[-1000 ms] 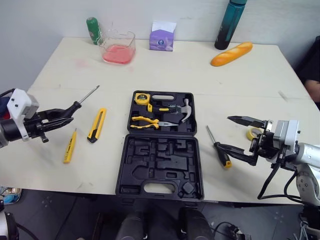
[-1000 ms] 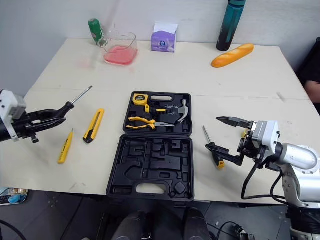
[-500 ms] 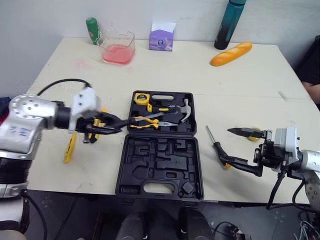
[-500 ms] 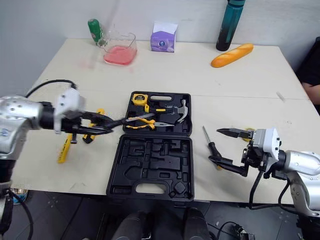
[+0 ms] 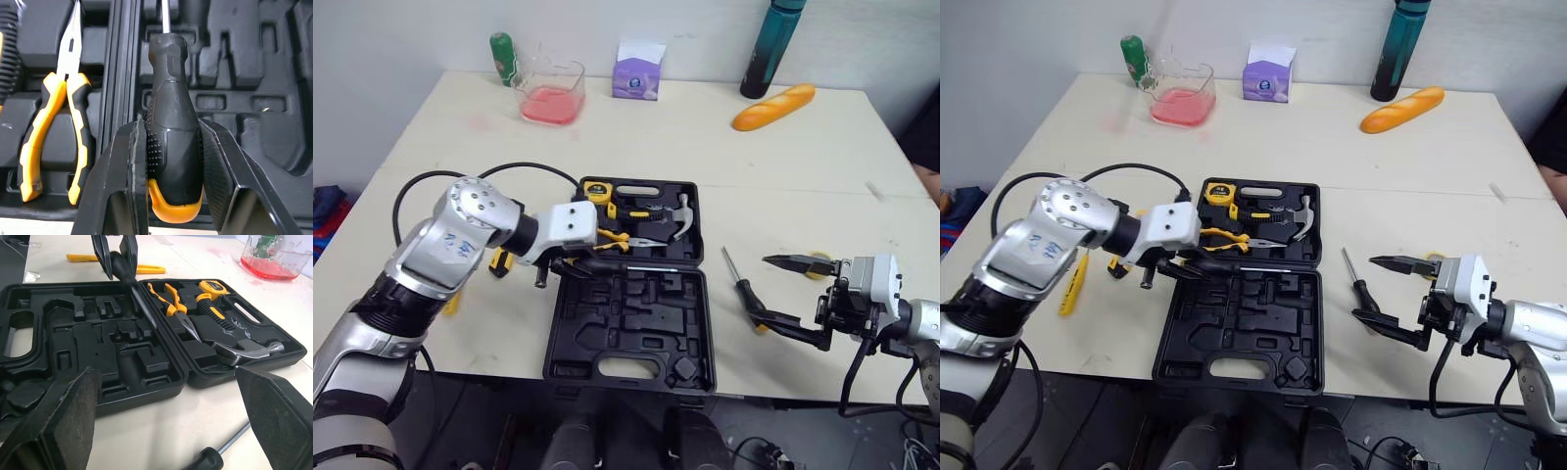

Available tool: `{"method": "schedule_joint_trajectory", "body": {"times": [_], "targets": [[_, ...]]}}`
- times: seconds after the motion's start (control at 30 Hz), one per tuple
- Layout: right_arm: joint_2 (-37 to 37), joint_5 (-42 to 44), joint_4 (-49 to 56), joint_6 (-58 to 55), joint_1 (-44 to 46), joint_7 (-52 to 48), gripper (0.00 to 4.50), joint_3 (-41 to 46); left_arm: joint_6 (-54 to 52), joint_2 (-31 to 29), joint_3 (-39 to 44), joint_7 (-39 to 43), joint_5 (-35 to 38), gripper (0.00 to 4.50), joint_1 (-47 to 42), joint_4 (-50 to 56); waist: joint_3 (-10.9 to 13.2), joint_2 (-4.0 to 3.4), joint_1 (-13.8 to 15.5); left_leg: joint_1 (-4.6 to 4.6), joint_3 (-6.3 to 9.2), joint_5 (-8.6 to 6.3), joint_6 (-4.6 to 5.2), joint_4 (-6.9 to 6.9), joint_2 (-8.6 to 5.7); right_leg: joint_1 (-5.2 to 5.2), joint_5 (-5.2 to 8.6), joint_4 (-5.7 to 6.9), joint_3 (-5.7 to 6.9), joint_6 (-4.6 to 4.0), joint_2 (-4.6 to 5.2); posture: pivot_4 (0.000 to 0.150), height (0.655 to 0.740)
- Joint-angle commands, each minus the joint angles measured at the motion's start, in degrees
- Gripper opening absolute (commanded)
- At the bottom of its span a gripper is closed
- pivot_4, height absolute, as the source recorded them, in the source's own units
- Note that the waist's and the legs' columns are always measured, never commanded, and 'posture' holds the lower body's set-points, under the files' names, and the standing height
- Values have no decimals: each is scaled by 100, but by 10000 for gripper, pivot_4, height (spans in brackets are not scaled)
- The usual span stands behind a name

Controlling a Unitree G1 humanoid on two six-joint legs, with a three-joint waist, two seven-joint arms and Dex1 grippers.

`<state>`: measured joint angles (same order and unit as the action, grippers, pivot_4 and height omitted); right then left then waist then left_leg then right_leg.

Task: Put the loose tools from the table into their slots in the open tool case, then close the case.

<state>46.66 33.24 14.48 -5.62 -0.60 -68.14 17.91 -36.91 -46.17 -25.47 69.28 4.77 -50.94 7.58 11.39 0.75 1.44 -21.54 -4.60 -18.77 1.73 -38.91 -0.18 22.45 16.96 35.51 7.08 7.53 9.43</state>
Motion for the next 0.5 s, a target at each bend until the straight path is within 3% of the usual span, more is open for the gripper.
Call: {"method": "schedule_joint_trajectory", "body": {"times": [0.03, 0.5], "targets": [[61, 69, 236, -51, 75, 29, 45000, 37, 167, 17, -233, 83, -392, 10420, -228, -90, 0, 0, 1, -1, 0, -1, 2, -3, 0, 0, 0, 0, -1, 1, 0, 1500, 7400], [-9, 35, 457, -105, -57, 187, 45000, 33, 343, 242, -335, 258, -800, 10420, -220, -335, 0, 0, 1, -4, 2, -4, 6, -12, 1, -2, -1, 2, 1, 1, 0, 1500, 7400]]}}
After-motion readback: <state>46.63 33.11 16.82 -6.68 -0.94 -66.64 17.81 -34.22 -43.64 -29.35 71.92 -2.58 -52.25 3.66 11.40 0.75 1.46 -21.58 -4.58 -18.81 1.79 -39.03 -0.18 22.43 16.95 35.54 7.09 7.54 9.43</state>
